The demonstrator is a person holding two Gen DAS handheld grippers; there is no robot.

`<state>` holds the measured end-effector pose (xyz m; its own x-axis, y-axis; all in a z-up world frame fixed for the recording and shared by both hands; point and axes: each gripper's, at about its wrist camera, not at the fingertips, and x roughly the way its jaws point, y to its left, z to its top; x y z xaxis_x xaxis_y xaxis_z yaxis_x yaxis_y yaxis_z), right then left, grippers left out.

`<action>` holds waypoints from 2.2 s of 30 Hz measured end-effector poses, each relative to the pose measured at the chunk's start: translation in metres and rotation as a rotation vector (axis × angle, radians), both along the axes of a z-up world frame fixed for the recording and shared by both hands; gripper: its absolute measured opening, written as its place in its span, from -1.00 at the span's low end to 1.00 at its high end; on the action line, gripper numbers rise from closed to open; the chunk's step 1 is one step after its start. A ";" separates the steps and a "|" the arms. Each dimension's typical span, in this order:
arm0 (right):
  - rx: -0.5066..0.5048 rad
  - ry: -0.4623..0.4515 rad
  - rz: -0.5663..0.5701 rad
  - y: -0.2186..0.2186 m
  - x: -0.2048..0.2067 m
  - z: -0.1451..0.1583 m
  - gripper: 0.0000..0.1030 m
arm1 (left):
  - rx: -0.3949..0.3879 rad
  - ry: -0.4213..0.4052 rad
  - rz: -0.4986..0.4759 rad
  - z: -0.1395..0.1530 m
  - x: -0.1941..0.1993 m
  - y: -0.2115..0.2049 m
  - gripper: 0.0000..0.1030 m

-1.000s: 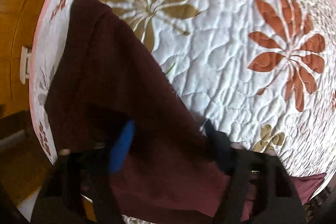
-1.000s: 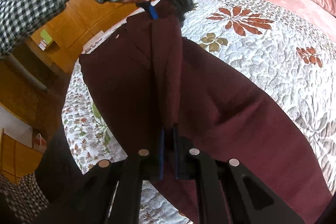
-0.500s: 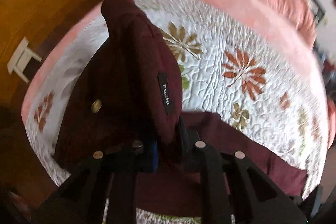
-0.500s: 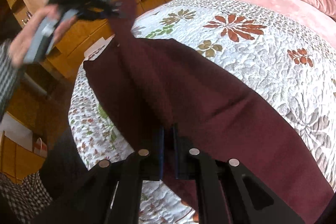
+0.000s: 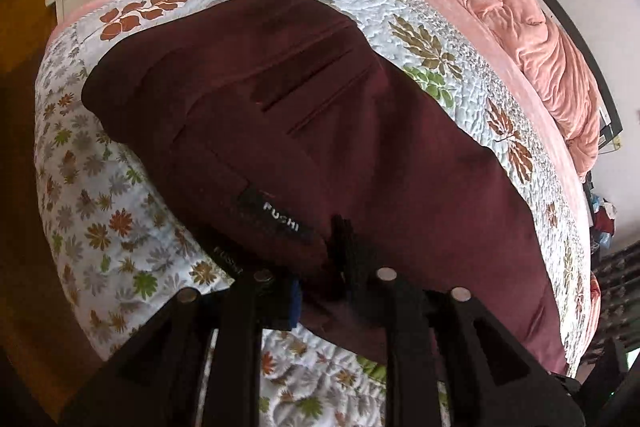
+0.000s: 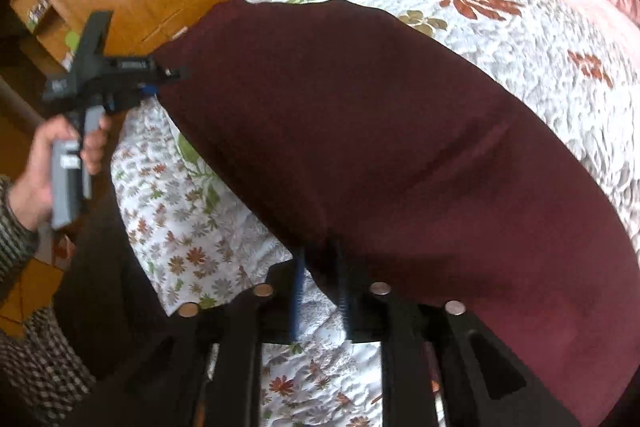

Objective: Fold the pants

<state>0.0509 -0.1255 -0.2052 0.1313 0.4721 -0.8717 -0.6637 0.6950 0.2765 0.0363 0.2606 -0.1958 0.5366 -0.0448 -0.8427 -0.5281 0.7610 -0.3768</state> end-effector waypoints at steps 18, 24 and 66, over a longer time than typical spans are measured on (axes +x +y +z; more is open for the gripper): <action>0.313 0.218 -0.728 -0.258 -0.057 0.017 -0.01 | -0.141 0.097 -0.326 0.010 0.035 -0.172 -0.13; 0.320 0.230 -0.733 -0.264 -0.062 0.004 -0.01 | -0.210 0.157 -0.213 -0.022 0.035 -0.160 -1.00; 0.254 0.188 -0.587 -0.209 -0.038 0.005 0.01 | -0.494 0.062 -0.129 -0.006 0.015 -0.153 0.23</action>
